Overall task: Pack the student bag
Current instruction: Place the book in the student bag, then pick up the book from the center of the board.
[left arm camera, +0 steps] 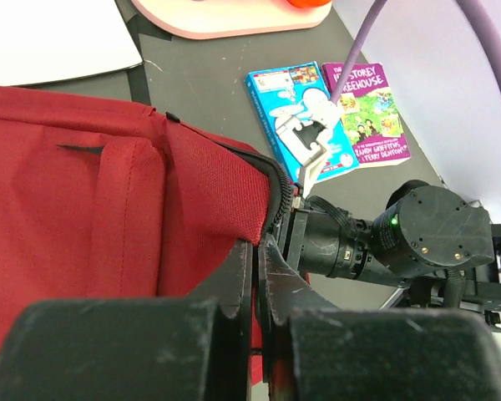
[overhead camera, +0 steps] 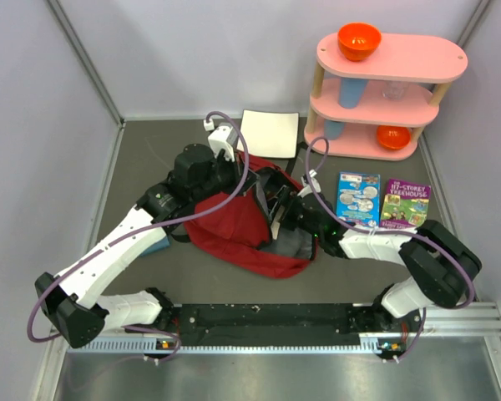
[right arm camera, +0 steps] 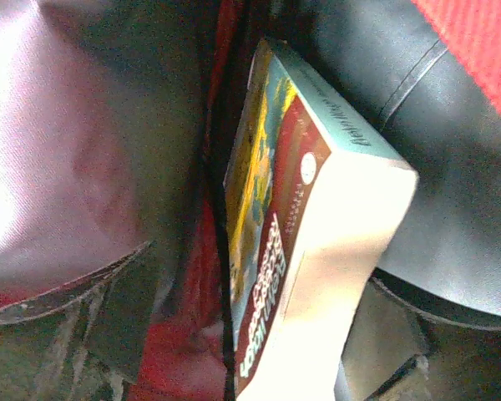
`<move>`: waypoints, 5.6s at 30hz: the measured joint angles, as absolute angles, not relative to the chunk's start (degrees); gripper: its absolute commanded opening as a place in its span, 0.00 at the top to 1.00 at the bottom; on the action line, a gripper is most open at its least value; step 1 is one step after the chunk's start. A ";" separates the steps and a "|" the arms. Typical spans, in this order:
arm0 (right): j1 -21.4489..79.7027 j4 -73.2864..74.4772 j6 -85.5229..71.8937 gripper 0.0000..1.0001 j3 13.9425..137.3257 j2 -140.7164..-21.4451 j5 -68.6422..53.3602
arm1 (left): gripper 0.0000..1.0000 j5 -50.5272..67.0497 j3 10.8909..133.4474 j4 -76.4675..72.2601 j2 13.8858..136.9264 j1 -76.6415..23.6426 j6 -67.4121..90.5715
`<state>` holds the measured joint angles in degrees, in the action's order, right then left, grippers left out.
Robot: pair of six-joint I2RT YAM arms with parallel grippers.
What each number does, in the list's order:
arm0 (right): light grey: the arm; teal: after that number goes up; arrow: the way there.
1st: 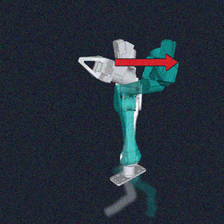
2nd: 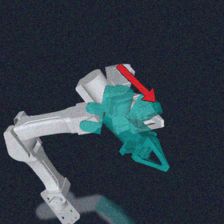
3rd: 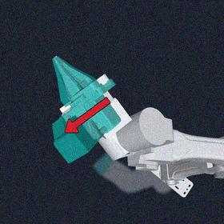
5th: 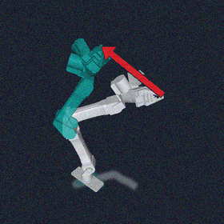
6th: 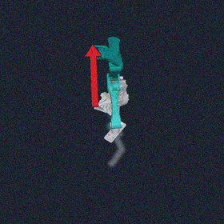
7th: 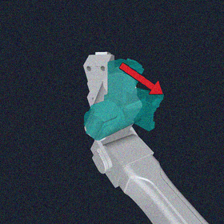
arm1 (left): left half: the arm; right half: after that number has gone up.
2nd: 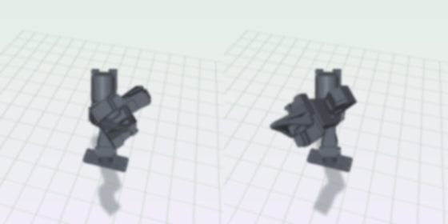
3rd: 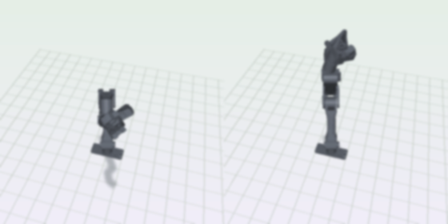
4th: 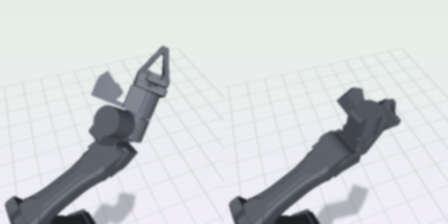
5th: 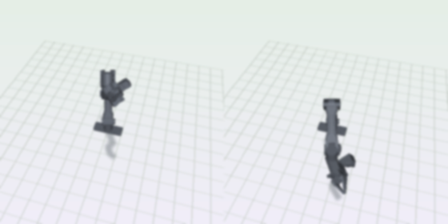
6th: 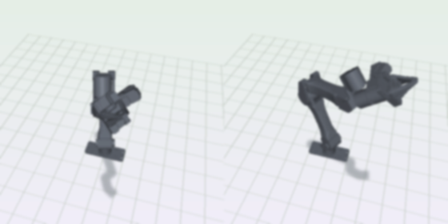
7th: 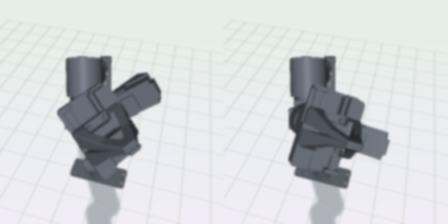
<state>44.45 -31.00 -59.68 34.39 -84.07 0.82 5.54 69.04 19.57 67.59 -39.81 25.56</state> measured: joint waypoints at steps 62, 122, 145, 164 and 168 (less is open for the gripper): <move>44.38 -21.91 -58.98 0.07 39.86 -83.72 8.03 | 1.00 16.78 68.34 17.08 69.06 -37.56 25.43; 23.79 23.59 -46.22 0.14 29.78 -33.80 18.50 | 0.01 22.90 72.05 16.14 69.60 -36.53 23.79; -4.75 16.84 -29.54 0.08 41.80 -72.84 -0.43 | 0.01 22.72 87.70 -2.33 114.78 -44.38 39.03; -11.60 9.04 -26.06 0.14 43.64 -83.20 -13.32 | 0.04 23.07 87.20 -8.36 122.50 -45.60 45.43; -11.55 7.44 -26.37 0.15 42.30 -83.13 -12.03 | 0.05 23.51 87.20 -8.78 124.51 -45.78 46.44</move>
